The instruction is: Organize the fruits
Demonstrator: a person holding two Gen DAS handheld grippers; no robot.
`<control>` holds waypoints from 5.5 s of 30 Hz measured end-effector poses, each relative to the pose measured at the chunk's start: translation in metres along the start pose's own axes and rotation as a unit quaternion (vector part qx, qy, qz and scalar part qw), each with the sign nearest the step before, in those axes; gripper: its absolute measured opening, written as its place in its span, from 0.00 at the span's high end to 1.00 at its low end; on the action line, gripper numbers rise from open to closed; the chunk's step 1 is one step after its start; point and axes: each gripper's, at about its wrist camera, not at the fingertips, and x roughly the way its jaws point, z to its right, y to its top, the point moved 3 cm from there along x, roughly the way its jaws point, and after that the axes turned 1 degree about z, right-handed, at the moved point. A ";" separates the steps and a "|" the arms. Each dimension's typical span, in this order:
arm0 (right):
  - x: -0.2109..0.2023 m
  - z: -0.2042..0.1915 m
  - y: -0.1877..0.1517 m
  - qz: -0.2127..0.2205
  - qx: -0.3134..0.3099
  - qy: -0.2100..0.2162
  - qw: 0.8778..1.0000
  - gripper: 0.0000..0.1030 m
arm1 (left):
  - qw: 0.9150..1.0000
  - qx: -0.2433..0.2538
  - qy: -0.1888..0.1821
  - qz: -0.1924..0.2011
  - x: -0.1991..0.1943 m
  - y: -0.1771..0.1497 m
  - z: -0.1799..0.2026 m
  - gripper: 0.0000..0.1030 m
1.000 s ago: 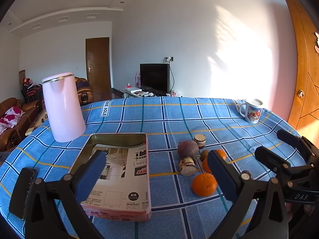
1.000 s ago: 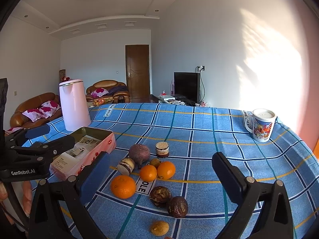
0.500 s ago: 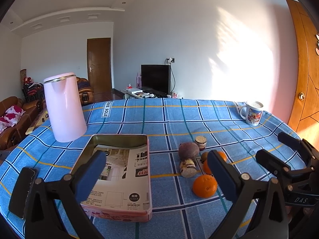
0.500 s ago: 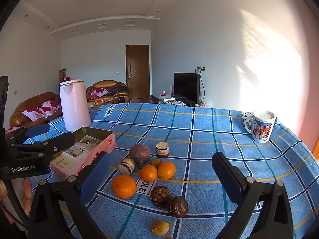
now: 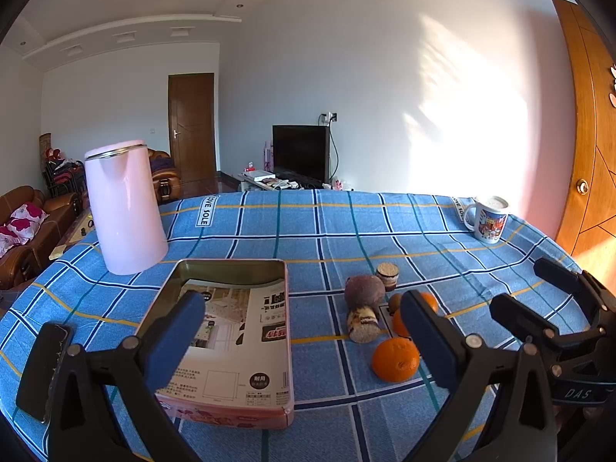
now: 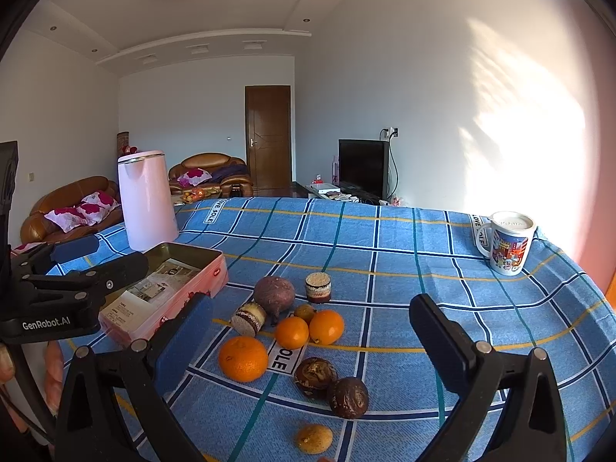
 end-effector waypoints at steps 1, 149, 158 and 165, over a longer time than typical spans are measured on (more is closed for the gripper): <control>0.000 0.001 0.000 0.000 0.001 0.000 1.000 0.01 | 1.000 0.000 0.000 0.000 0.000 0.000 0.000 0.00; 0.154 -0.150 0.012 -0.114 -0.119 0.190 0.968 0.72 | 0.994 -0.010 0.062 -0.090 0.089 -0.010 -0.114 0.52; 0.165 -0.163 0.004 -0.133 -0.131 0.192 0.963 0.72 | 0.992 -0.009 0.063 -0.108 0.096 -0.013 -0.117 0.52; 0.169 -0.166 -0.003 -0.142 -0.132 0.193 0.962 0.72 | 0.991 -0.009 0.067 -0.119 0.100 -0.019 -0.118 0.52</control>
